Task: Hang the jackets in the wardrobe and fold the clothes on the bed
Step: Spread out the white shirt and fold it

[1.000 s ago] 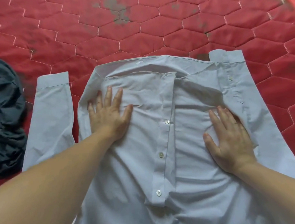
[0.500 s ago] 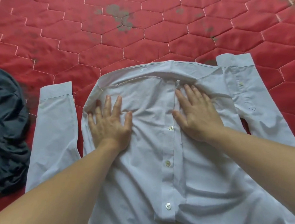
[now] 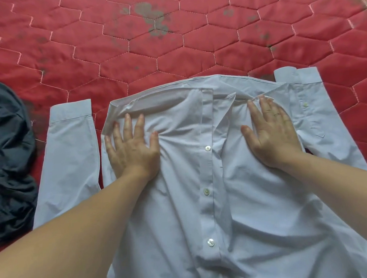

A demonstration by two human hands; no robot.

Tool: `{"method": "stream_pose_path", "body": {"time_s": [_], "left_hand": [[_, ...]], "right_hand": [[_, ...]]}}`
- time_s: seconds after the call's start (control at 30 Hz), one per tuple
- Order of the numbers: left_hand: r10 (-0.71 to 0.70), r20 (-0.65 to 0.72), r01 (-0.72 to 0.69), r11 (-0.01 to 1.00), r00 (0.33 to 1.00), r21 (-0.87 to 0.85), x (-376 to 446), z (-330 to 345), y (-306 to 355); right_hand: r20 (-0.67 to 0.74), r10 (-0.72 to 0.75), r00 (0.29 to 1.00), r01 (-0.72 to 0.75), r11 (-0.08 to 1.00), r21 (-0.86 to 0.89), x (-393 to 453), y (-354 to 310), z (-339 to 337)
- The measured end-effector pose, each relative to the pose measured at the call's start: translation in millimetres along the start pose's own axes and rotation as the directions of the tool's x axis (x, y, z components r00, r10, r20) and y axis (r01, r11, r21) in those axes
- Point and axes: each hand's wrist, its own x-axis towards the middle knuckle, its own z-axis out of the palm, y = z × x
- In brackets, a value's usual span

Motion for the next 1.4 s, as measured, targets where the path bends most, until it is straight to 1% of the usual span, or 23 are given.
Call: {"method": "stream_pose_path", "body": {"time_s": [0.17, 0.3, 0.4, 0.47, 0.5, 0.53, 0.57, 0.6, 0.63, 0.67, 0.7, 0.73, 0.77, 0.8, 0.83, 0.87, 0.93, 0.97, 1.07, 1.13, 1.23, 1.33, 1.4], "left_hand": [[-0.009, 0.001, 0.009, 0.999, 1.000, -0.034, 4, 0, -2], [-0.003, -0.019, 0.002, 0.999, 1.000, -0.039, 3, 1, -1], [-0.002, -0.025, 0.001, 0.999, 1.000, -0.043, 2, 2, -1], [-0.002, -0.027, 0.001, 0.999, 1.000, -0.038, 2, 1, 0], [-0.003, -0.031, 0.002, 0.999, 1.000, -0.033, 2, 1, 1], [-0.004, -0.034, 0.003, 1.000, 0.999, -0.029, 2, 1, 1], [-0.004, -0.034, 0.003, 1.000, 0.999, -0.030, 1, 1, 2], [-0.002, -0.035, 0.001, 0.999, 0.999, -0.033, 1, 1, 2], [-0.002, -0.038, 0.001, 0.999, 0.999, -0.032, 1, 0, 2], [-0.002, -0.042, 0.000, 1.000, 0.999, -0.030, 1, 0, 2], [-0.003, -0.043, 0.002, 1.000, 0.999, -0.030, 1, 0, 2], [-0.004, -0.044, 0.003, 0.999, 0.999, -0.032, 1, -1, 2], [-0.003, -0.045, 0.001, 0.999, 0.999, -0.032, 1, -1, 2], [0.000, -0.050, -0.001, 1.000, 0.999, -0.030, 1, 0, 2], [0.000, -0.054, -0.001, 1.000, 0.999, -0.028, 0, 0, 2], [-0.001, -0.052, 0.000, 1.000, 0.999, -0.028, 0, 0, 2], [-0.001, -0.041, 0.000, 1.000, 0.999, -0.027, 1, -1, 2], [-0.001, -0.041, 0.000, 1.000, 0.999, -0.024, 1, -1, 2], [-0.001, -0.041, 0.001, 1.000, 0.999, -0.016, -1, -1, 2], [0.003, -0.041, -0.003, 1.000, 0.999, -0.017, 0, -1, 2], [0.007, -0.043, -0.007, 1.000, 0.999, -0.020, 1, 0, 1], [0.004, -0.046, -0.004, 1.000, 0.999, -0.019, 1, 1, 1], [0.002, -0.047, -0.003, 1.000, 0.999, -0.019, 2, 1, 0]], "right_hand": [[0.020, 0.015, 1.000, -0.015, 1.000, -0.011, 8, 10, -4], [0.030, 0.108, 0.994, -0.108, 0.994, -0.001, 16, 37, -11], [0.076, 0.116, 0.990, -0.111, 0.992, -0.066, 27, 56, -20], [0.049, 0.211, 0.976, -0.209, 0.977, -0.050, 37, 59, -29], [0.008, 0.275, 0.961, -0.275, 0.961, -0.007, 42, 55, -33], [-0.050, 0.289, 0.956, -0.286, 0.957, 0.048, 45, 46, -37], [-0.114, 0.224, 0.968, -0.214, 0.972, 0.092, 47, 33, -40], [-0.148, 0.088, 0.985, -0.073, 0.992, 0.100, 46, 17, -41], [-0.142, -0.092, 0.986, 0.102, 0.993, 0.066, 45, 1, -38], [-0.081, -0.246, 0.966, 0.248, 0.969, 0.010, 42, -13, -33], [0.001, -0.307, 0.952, 0.307, 0.952, -0.020, 42, -21, -27], [0.054, -0.266, 0.962, 0.267, 0.964, -0.015, 44, -23, -22], [0.055, -0.149, 0.987, 0.147, 0.989, 0.025, 48, -19, -18], [0.035, -0.005, 0.999, 0.002, 0.996, 0.092, 50, -14, -17], [-0.009, 0.093, 0.996, -0.090, 0.983, 0.160, 51, -10, -18], [-0.085, 0.115, 0.990, -0.096, 0.976, 0.194, 46, -10, -19], [-0.236, 0.027, 0.971, 0.019, 0.981, 0.191, 28, -17, -22], [-0.275, -0.009, 0.961, 0.058, 0.984, 0.171, 18, -21, -20], [-0.183, -0.025, 0.983, 0.045, 0.994, 0.105, 11, -39, -18], [-0.136, -0.057, 0.989, 0.077, 0.986, 0.146, 29, -57, -21], [-0.139, -0.086, 0.986, 0.118, 0.965, 0.234, 40, -77, -26], [-0.140, -0.085, 0.987, 0.127, 0.936, 0.329, -11, -73, -23], [-0.083, -0.089, 0.993, 0.107, 0.962, 0.252, -55, -69, -14]]}}
